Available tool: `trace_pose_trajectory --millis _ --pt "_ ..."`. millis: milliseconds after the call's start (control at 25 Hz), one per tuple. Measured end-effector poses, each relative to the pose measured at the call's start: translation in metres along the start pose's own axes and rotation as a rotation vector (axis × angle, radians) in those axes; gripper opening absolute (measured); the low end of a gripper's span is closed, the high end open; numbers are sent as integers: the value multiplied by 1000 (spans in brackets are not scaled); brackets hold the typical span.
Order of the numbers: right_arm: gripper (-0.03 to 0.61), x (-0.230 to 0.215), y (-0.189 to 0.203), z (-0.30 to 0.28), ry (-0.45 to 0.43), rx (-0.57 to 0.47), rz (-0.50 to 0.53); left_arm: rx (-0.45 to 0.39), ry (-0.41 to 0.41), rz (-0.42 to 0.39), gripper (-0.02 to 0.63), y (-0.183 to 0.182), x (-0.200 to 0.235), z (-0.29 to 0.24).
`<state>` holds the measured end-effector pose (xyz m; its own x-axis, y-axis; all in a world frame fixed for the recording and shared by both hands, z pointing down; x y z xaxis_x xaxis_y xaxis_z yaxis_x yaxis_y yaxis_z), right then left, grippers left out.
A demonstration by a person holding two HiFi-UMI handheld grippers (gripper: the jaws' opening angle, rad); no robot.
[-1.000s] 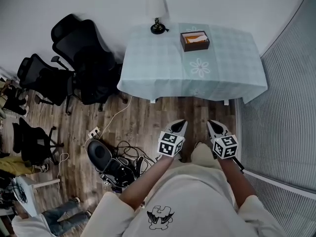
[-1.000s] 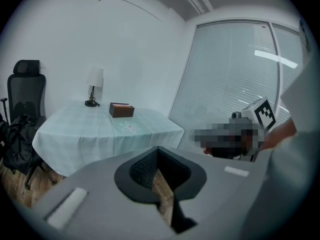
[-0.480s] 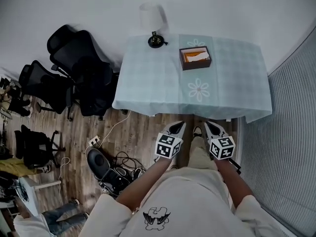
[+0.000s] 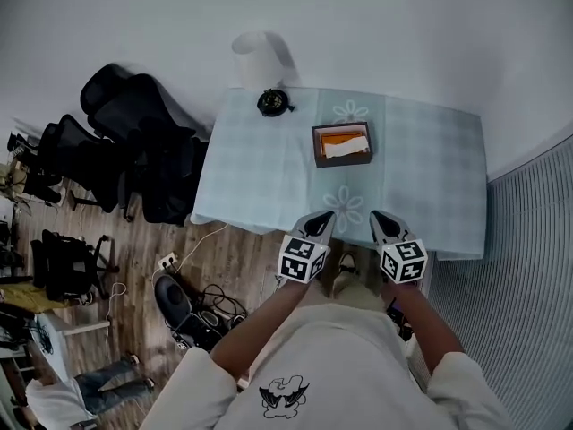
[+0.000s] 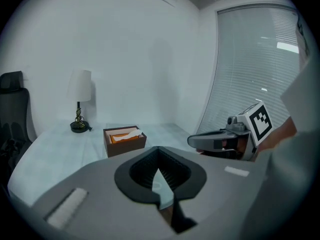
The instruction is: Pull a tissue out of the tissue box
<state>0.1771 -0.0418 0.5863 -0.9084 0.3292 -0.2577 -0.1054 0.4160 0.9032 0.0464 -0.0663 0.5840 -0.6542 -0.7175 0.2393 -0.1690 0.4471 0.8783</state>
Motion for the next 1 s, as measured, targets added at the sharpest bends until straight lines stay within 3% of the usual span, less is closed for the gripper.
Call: trace_pose_trajectory --millis 280,640,1000 --pt "12 -15 -2 -19 27 29 -18 13 20 5 6 -15 20 -25" --pt "12 -18 -32 -55 44 34 0 24 24 26 6 -33 53 -43" --pt "14 -30 -33 -82 52 77 7 57 17 53 6 -30 75 -61"
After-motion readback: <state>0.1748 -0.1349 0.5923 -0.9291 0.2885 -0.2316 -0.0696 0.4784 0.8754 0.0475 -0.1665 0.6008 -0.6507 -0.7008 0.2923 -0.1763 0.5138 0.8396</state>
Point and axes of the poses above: the fingertips, and each gripper's own axes: z backward along the fingers, x to its left, y out of its underside, the point moved 3 cm from there along z, backward along the fingers, and after that the axes turned 4 degrees about -x, right-handed, at the moved point
